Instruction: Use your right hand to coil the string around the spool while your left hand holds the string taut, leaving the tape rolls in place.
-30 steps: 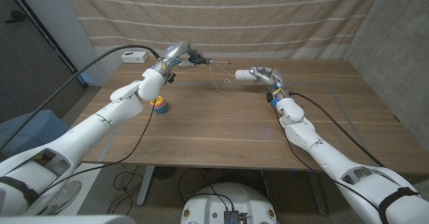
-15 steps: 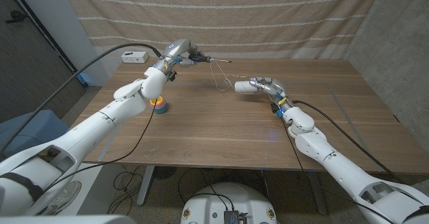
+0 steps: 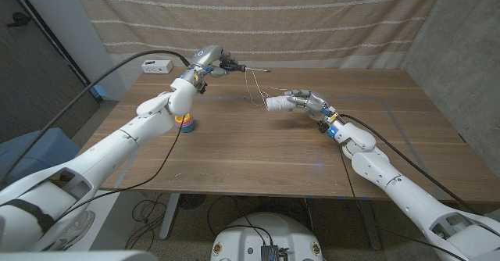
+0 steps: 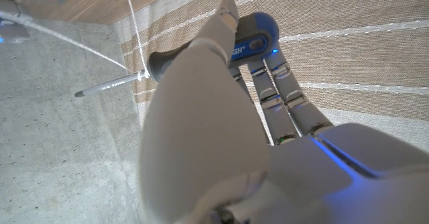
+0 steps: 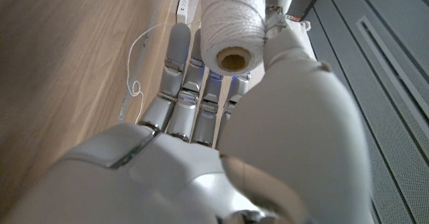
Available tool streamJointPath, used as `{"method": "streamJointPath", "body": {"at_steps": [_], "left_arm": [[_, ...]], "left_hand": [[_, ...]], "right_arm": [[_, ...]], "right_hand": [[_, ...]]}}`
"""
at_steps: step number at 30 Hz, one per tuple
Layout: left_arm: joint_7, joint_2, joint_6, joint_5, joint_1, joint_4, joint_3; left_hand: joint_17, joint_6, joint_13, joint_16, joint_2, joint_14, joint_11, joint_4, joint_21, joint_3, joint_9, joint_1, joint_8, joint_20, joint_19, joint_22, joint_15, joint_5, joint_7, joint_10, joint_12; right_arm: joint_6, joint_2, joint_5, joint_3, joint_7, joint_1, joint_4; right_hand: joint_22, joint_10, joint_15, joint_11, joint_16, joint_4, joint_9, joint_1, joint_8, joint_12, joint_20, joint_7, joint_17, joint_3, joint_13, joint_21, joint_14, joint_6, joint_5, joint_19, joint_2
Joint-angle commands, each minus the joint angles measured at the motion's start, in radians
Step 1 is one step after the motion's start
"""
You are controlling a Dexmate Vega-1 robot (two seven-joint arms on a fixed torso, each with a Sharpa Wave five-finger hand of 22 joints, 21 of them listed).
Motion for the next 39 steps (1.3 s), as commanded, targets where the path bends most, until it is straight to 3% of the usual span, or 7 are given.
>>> {"method": "streamJointPath", "body": {"at_steps": [1, 17, 31, 39], "left_arm": [[0.003, -0.002, 0.027, 0.012, -0.004, -0.005, 0.013], [-0.019, 0.005, 0.042, 0.02, -0.007, -0.009, 0.029], [-0.057, 0.018, 0.023, 0.01, -0.004, -0.012, 0.038], [-0.065, 0.021, 0.031, 0.01, 0.005, -0.024, 0.037]], "left_hand": [[0.058, 0.081, 0.046, 0.001, 0.094, 0.149, 0.003, 0.048, 0.174, 0.057, 0.004, 0.079, 0.002, -0.139, 0.008, 0.005, -0.142, 0.007, 0.074, 0.009, -0.002], [0.062, 0.085, 0.047, 0.001, 0.093, 0.15, 0.002, 0.048, 0.176, 0.057, 0.002, 0.079, 0.001, -0.139, 0.008, 0.005, -0.143, 0.007, 0.073, 0.012, -0.006], [0.065, 0.085, 0.051, 0.0, 0.093, 0.148, 0.0, 0.049, 0.176, 0.056, 0.002, 0.077, 0.0, -0.14, 0.007, 0.004, -0.144, 0.007, 0.072, 0.012, -0.01], [0.064, 0.084, 0.05, -0.001, 0.093, 0.149, 0.001, 0.048, 0.176, 0.056, 0.002, 0.078, -0.001, -0.14, 0.007, 0.004, -0.142, 0.007, 0.075, 0.014, -0.013]], "right_arm": [[-0.008, 0.019, 0.127, 0.017, 0.261, 0.028, -0.001], [0.032, 0.025, 0.111, 0.032, 0.276, 0.04, -0.073], [0.108, 0.088, 0.119, 0.058, 0.194, 0.041, -0.074], [0.116, 0.109, 0.108, 0.048, 0.188, 0.078, -0.066]], "right_hand": [[-0.001, 0.008, -0.273, -0.002, 0.004, -0.001, 0.004, 0.239, -0.003, -0.002, -0.14, 0.0, 0.243, 0.009, 0.005, 0.009, 0.209, -0.002, 0.005, -0.008, 0.231], [-0.005, 0.008, -0.272, 0.0, -0.001, 0.0, 0.005, 0.238, -0.003, -0.006, -0.14, -0.003, 0.245, 0.011, 0.009, 0.019, 0.21, -0.002, 0.003, -0.016, 0.233], [-0.007, 0.012, -0.272, -0.002, -0.004, 0.0, 0.005, 0.238, -0.002, -0.009, -0.14, -0.003, 0.245, 0.012, 0.009, 0.027, 0.213, -0.001, 0.003, -0.022, 0.233], [-0.007, 0.015, -0.272, -0.005, -0.006, 0.0, 0.005, 0.238, -0.002, -0.009, -0.14, -0.005, 0.246, 0.013, 0.01, 0.032, 0.215, 0.0, 0.002, -0.024, 0.232]]}}
